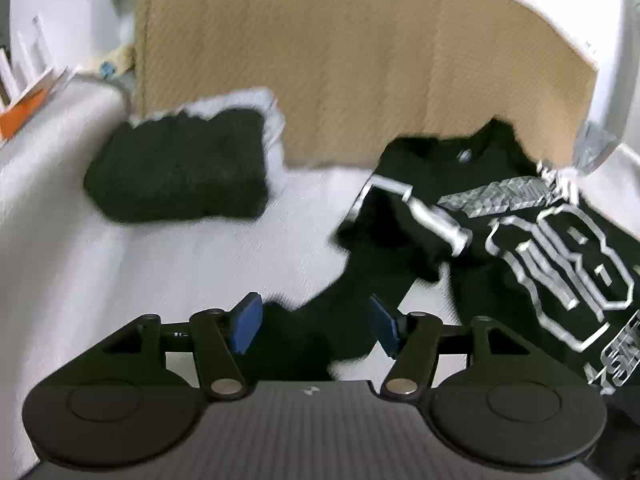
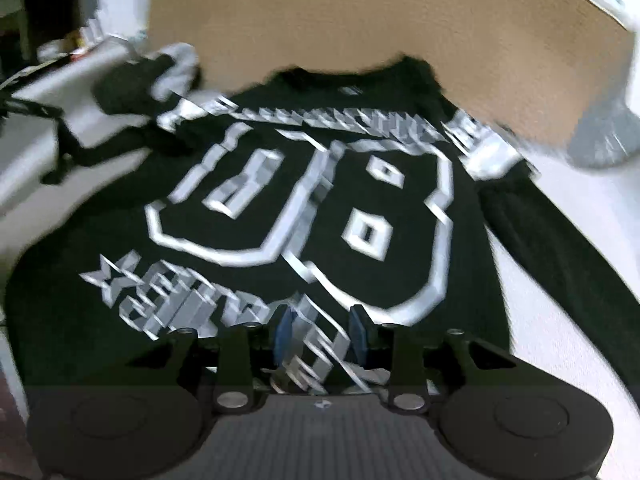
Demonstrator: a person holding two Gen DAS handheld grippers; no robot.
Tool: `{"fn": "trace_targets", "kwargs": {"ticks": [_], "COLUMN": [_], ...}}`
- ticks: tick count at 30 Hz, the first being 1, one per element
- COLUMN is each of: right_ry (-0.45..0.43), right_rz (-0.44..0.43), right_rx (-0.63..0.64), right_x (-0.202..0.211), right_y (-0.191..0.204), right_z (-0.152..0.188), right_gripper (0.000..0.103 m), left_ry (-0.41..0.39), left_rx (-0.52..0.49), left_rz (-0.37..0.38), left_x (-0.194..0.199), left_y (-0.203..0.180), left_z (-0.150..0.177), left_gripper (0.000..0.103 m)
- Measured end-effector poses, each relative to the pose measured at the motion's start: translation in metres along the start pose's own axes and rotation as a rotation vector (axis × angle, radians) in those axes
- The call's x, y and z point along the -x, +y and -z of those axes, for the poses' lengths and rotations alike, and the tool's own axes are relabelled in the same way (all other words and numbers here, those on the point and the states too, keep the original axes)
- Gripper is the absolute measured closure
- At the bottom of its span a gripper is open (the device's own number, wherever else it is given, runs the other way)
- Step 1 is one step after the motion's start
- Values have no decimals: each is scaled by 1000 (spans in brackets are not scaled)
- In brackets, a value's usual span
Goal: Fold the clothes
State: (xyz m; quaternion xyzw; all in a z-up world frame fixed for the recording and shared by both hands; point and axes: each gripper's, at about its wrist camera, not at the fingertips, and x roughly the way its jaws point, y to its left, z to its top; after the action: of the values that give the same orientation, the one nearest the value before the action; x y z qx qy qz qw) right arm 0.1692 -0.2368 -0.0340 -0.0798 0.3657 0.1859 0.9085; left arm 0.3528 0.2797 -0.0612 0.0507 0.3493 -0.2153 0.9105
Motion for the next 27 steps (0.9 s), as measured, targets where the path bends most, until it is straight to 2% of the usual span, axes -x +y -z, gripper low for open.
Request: {"fn": "trace_targets", "kwargs": {"ticks": [4, 9, 15, 17, 22, 27], "right_ry": [-12, -7, -8, -26, -57, -56], "right_rz": [-64, -134, -220, -245, -299, -299], "right_rx": [77, 172, 313, 364, 481, 567], "right_x": [-22, -58, -99, -109, -145, -180], "right_y": [32, 74, 128, 146, 181, 208], "right_z": [-36, -74, -121, -135, -176, -209], "right_gripper": [67, 67, 67, 67, 67, 67], "left_ry": [54, 104, 57, 72, 90, 126], "left_rx": [53, 176, 358, 397, 360, 213], "left_rz": [-40, -64, -12, 11, 15, -7], "left_x": [-13, -24, -24, -28, -38, -43], "left_y": [15, 34, 66, 73, 67, 49], "left_z": [17, 44, 64, 66, 59, 55], "left_gripper": [40, 40, 40, 40, 40, 46]}}
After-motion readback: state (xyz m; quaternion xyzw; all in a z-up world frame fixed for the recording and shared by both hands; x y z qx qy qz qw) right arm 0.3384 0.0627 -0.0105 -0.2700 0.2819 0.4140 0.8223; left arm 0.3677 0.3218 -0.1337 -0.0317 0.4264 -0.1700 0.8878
